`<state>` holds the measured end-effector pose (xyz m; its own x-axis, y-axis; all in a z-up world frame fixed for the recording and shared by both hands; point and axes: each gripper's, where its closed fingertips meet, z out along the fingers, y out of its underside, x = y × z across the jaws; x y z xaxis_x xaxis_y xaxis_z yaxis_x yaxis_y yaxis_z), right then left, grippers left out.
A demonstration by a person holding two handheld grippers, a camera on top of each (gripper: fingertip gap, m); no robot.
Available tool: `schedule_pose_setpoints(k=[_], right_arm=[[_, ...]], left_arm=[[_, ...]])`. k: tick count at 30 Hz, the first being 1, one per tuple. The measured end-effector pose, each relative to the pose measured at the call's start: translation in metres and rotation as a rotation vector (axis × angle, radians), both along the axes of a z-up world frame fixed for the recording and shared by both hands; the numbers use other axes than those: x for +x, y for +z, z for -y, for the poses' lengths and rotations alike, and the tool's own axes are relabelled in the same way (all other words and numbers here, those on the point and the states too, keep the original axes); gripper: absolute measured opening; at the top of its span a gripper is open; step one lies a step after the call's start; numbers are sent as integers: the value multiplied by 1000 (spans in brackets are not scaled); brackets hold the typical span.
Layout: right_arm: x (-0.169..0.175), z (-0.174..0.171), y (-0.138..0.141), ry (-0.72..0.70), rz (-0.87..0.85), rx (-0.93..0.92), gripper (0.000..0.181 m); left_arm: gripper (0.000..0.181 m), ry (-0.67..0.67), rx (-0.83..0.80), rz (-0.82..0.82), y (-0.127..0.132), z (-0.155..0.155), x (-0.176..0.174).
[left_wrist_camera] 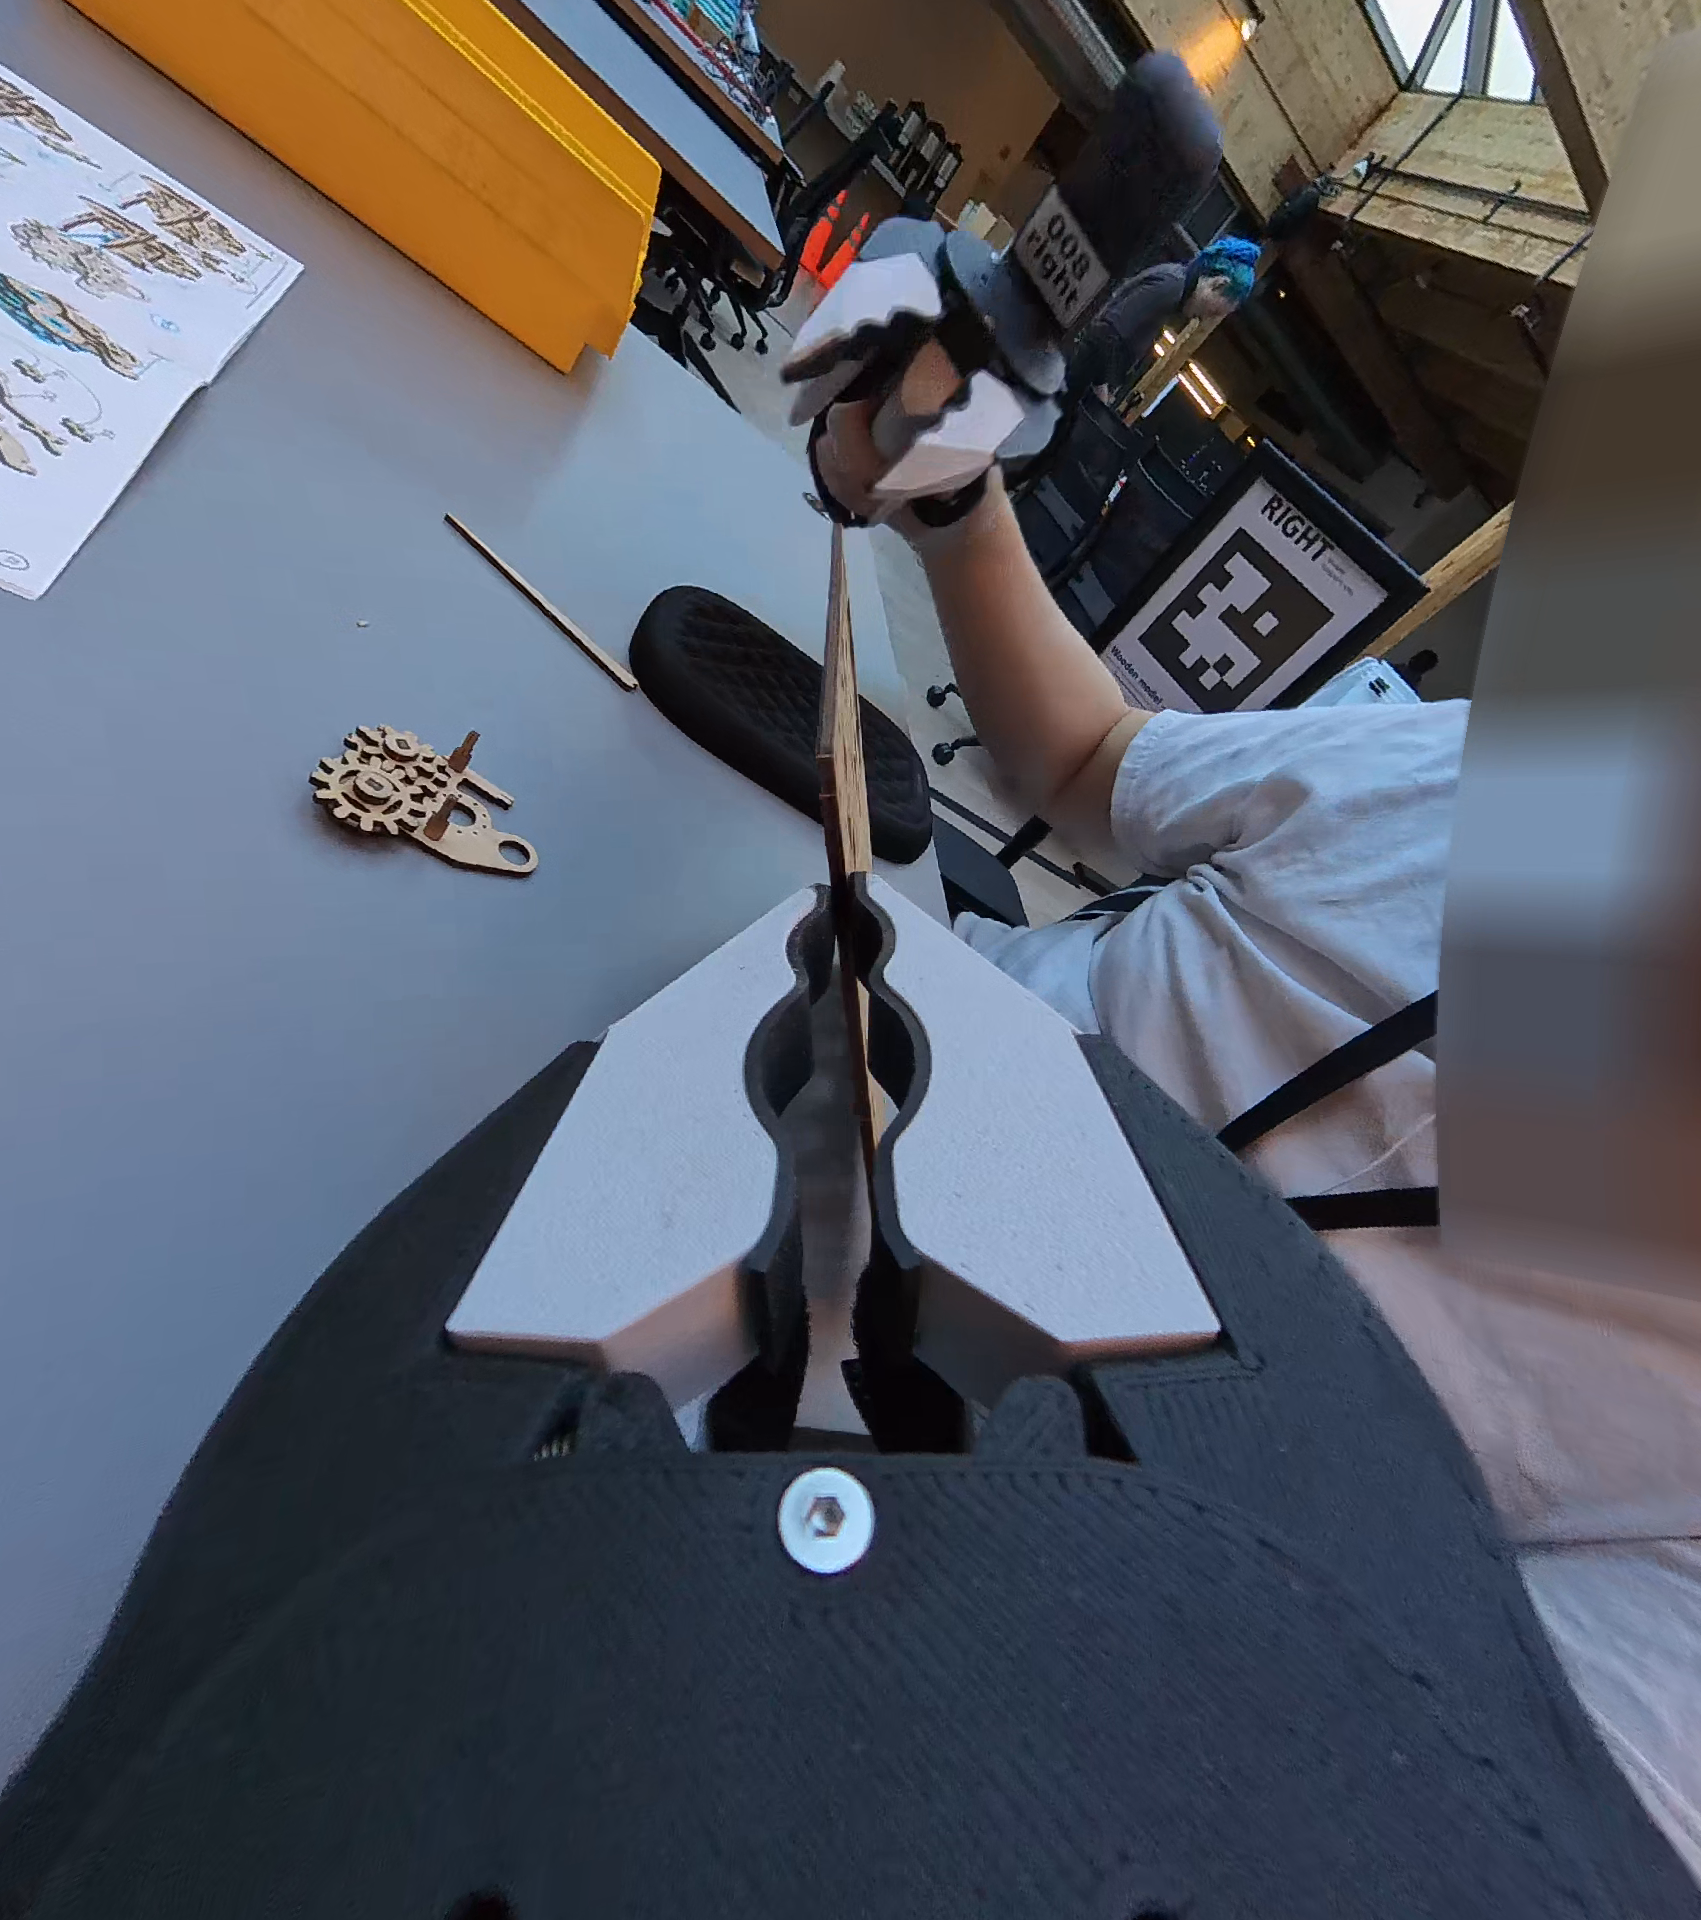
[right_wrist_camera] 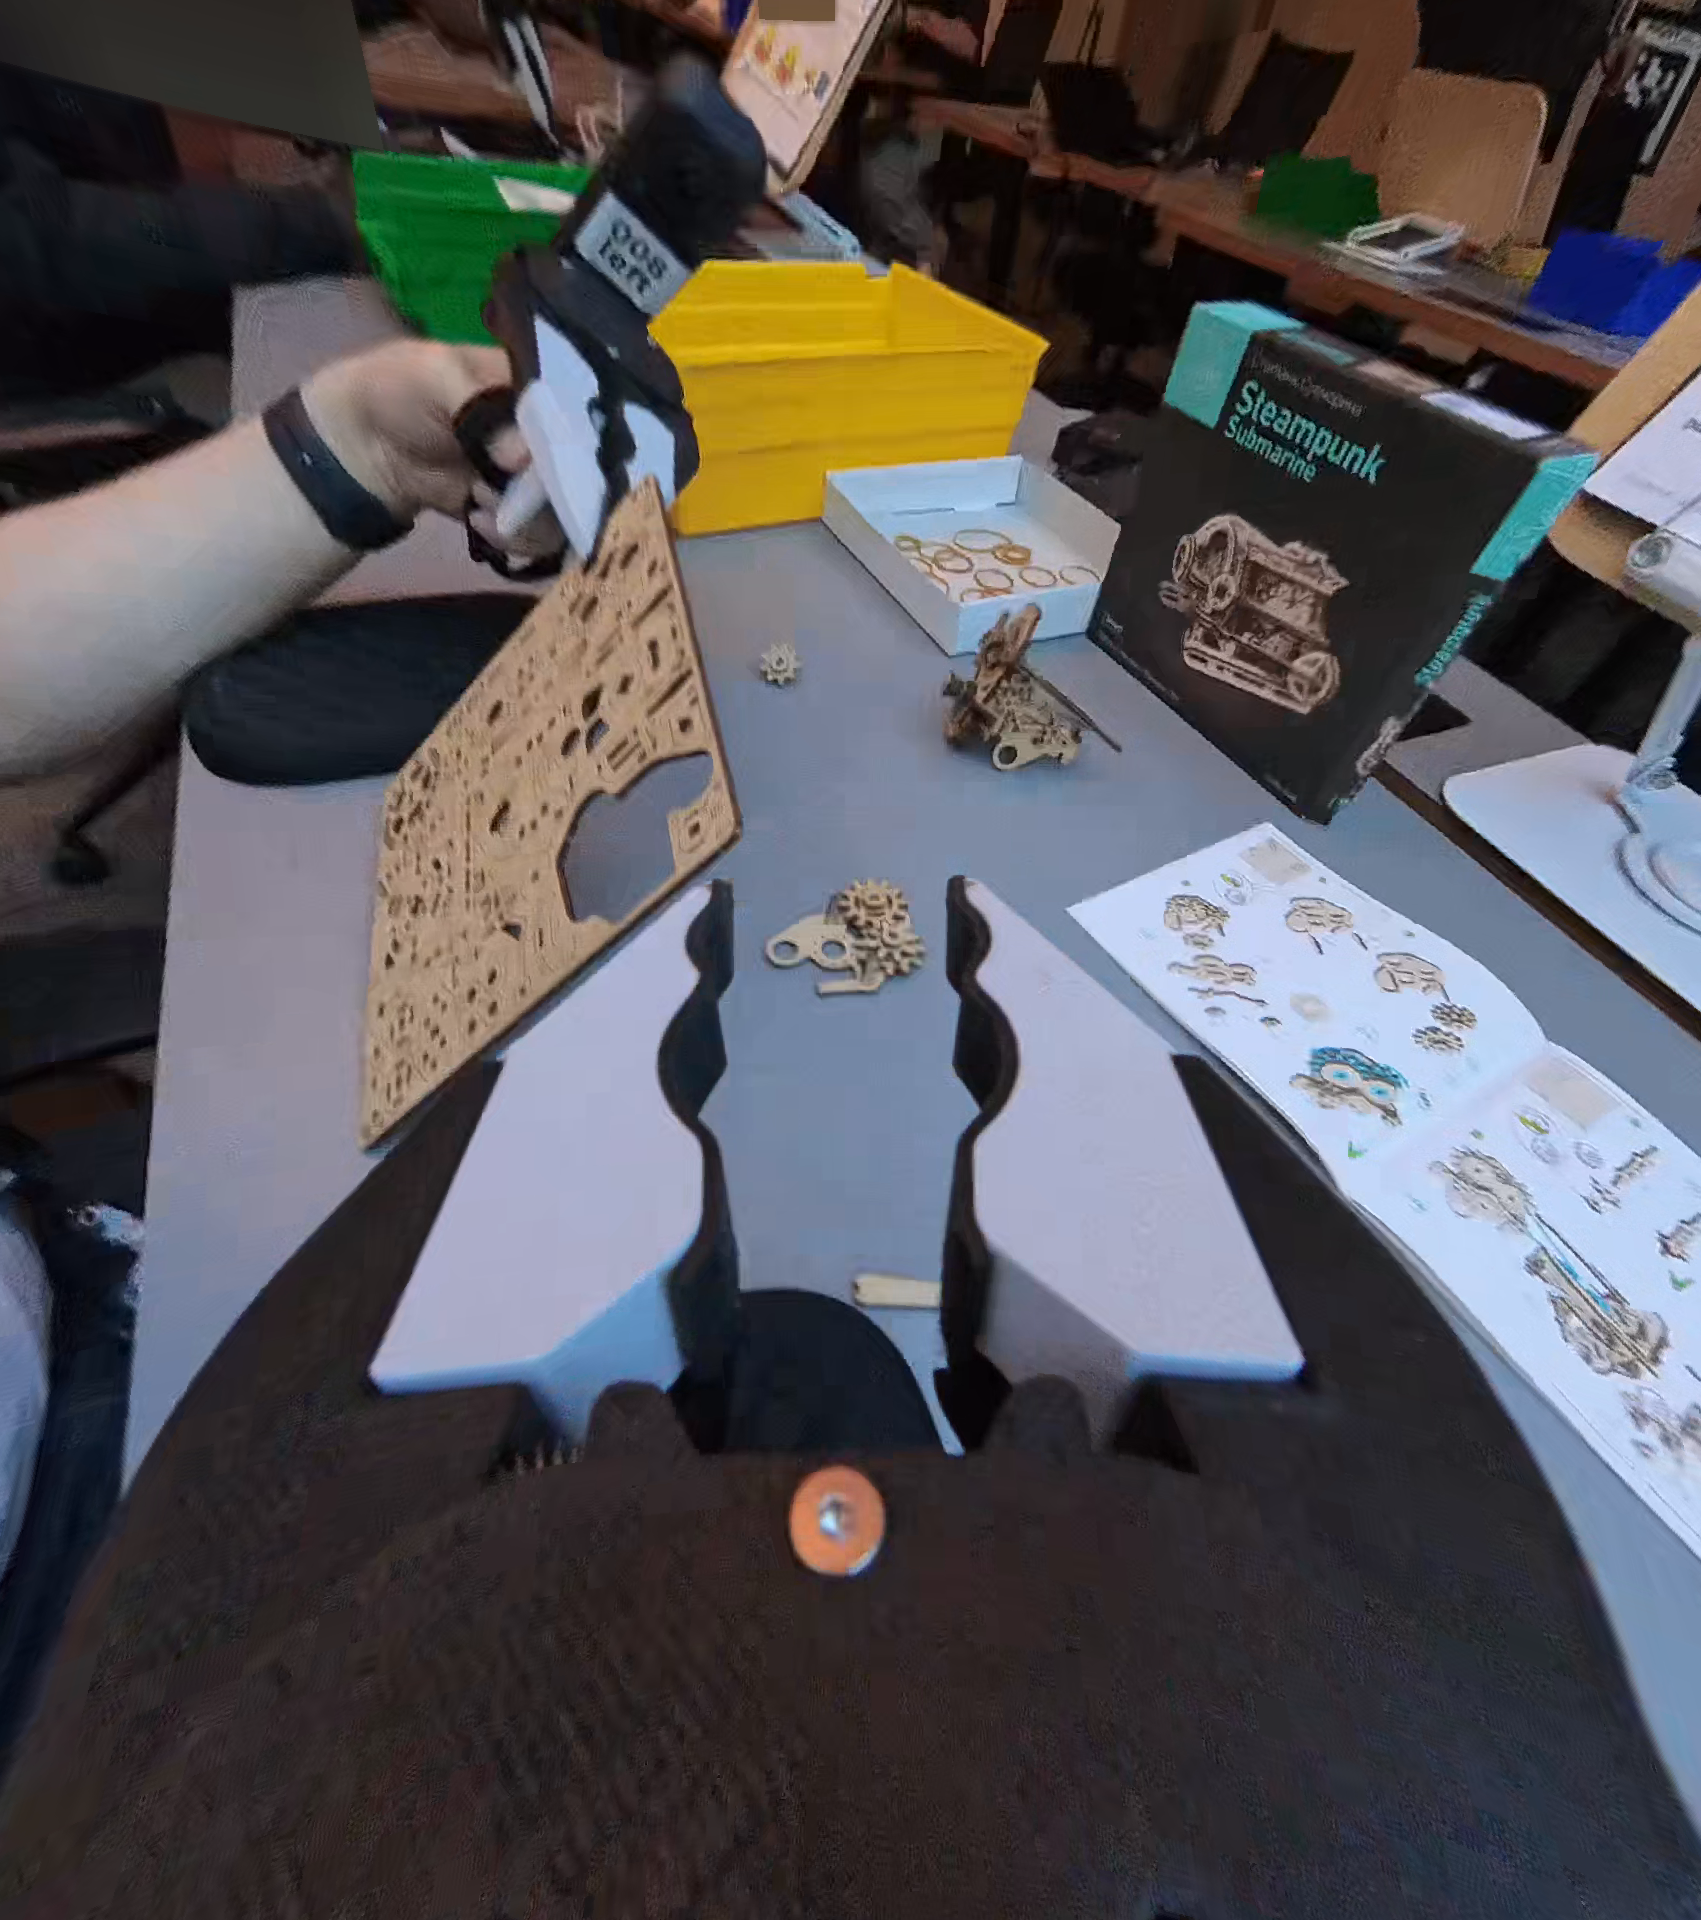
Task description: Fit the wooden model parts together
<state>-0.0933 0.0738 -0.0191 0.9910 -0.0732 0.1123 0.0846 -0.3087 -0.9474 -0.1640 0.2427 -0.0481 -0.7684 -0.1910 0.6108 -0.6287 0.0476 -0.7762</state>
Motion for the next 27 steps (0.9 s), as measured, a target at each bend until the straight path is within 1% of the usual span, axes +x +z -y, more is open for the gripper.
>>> schedule_pose_setpoints(k=[1, 3, 5, 8, 9, 11, 13, 14, 16, 19, 20, 23, 26, 27], right_arm=[[-2, -7, 8, 13, -51, 30, 45], [-4, -18, 7, 54, -136, 37, 50], [-2, -26, -7, 88, -236, 25, 53], [-10, -34, -22, 179, -426, 66, 52], [-10, -35, -27, 190, -464, 72, 51], [-6, -34, -42, 187, -491, 20, 50], [-13, -32, -48, 238, -524, -9, 43], [-16, -33, -47, 259, -567, 3, 32], [-25, -33, -41, 326, -669, 44, 3], [-20, -31, -41, 331, -774, 68, 1], [-18, -31, -38, 337, -799, 91, 0], [-12, -30, -43, 324, -851, 98, 0], [-6, -29, -49, 297, -863, 90, 0], [-5, -29, -49, 295, -861, 92, 0]], left_arm=[[0, -3, 4, -1, -1, 3, 0], [0, -6, 9, -3, -3, 8, 2], [0, -10, 10, -2, -4, 15, 3], [0, 2, 17, 14, -5, 22, 6], [0, 3, 14, 22, -4, 24, 7], [0, 7, 6, 23, -4, 25, 9], [0, 32, 3, 17, -6, 23, 14], [0, 38, -6, 12, -5, 23, 15], [0, 34, -27, 21, -1, 26, 15], [0, 55, -18, 54, -1, 28, 18], [0, 49, -17, 59, -1, 29, 17], [2, 33, -9, 67, -4, 33, 15], [20, 36, 2, 47, -9, 34, 17], [22, 40, 1, 43, -11, 34, 18]])
